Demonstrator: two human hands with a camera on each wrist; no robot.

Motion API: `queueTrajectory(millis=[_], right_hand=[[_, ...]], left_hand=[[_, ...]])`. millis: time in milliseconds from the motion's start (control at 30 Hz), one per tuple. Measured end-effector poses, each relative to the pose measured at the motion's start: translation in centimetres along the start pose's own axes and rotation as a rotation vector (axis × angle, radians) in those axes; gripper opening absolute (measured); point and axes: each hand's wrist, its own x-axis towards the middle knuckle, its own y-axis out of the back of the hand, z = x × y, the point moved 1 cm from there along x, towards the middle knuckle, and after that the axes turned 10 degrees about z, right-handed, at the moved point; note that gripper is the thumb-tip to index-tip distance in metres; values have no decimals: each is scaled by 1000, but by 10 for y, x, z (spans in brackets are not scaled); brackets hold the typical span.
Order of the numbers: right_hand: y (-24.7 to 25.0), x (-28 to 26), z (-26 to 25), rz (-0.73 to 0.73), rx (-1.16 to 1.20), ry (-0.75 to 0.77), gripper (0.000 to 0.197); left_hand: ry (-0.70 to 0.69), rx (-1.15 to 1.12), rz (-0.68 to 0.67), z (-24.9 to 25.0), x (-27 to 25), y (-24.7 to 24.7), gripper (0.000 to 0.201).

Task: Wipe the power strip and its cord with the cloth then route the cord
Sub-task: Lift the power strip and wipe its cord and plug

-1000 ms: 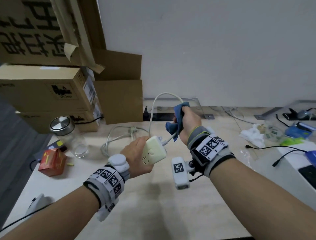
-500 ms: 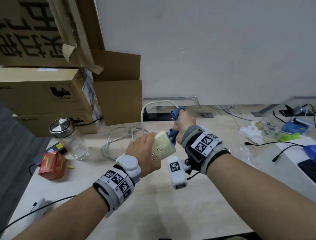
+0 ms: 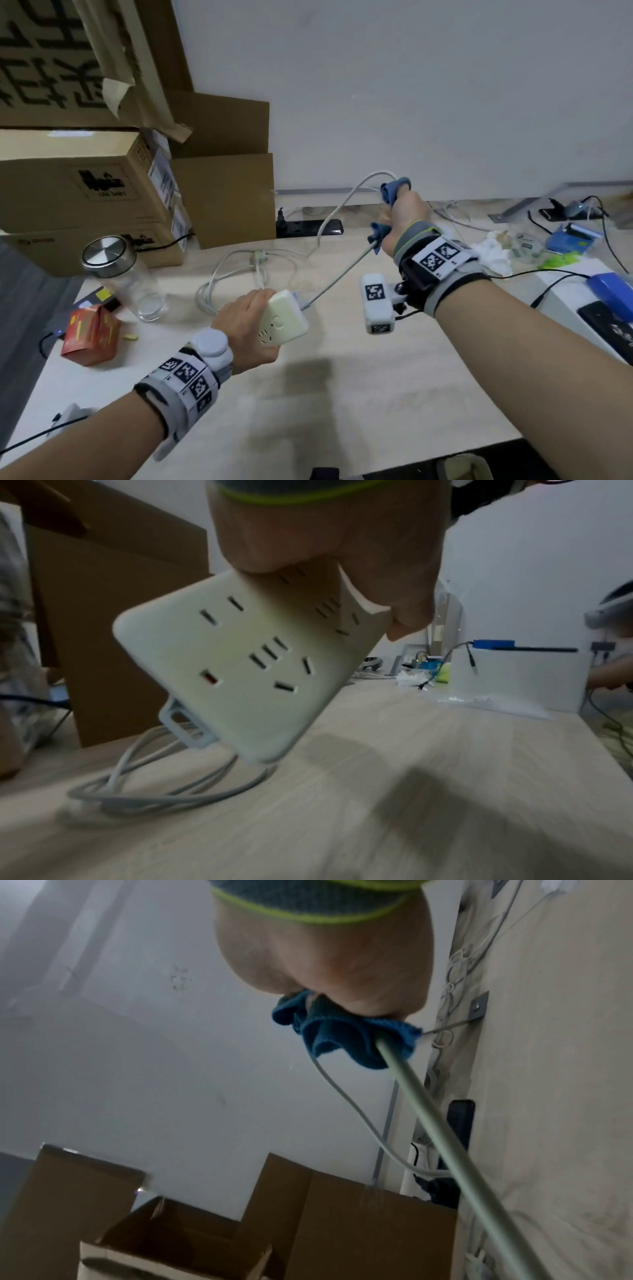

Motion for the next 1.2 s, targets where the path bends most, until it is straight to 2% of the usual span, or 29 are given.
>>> queueTrajectory(millis=[133, 233, 267, 333, 400, 500, 633, 733, 1000, 1200], right_hand=[[-8, 4, 36, 10, 40, -61, 58], [-16, -6, 67, -20, 142, -214, 45], [-19, -13, 78, -29, 171, -253, 48], [-24, -27, 95, -28, 170, -287, 50], [-25, -34, 102, 9, 113, -270, 43], [-19, -32, 96, 18, -36, -212, 47], [-12, -18, 87, -23, -158, -194, 40], [-7, -12, 82, 42, -182, -207, 39], [6, 8, 70, 70, -169, -175, 37], [26, 31, 49, -23, -220, -148, 31]], left_hand=[[127, -92, 28, -5, 0, -4, 79], [149, -149, 26, 8, 8, -6, 80], [147, -163, 21, 15, 13, -7, 81], [155, -179, 5, 32, 25, -9, 84], [167, -175, -31, 46, 31, -11, 84], [151, -126, -33, 56, 28, -12, 71], [51, -41, -40, 51, 24, -16, 67], [10, 0, -54, 39, 21, -22, 65], [57, 72, -205, 39, 8, -48, 73], [18, 185, -307, 41, -4, -61, 70]])
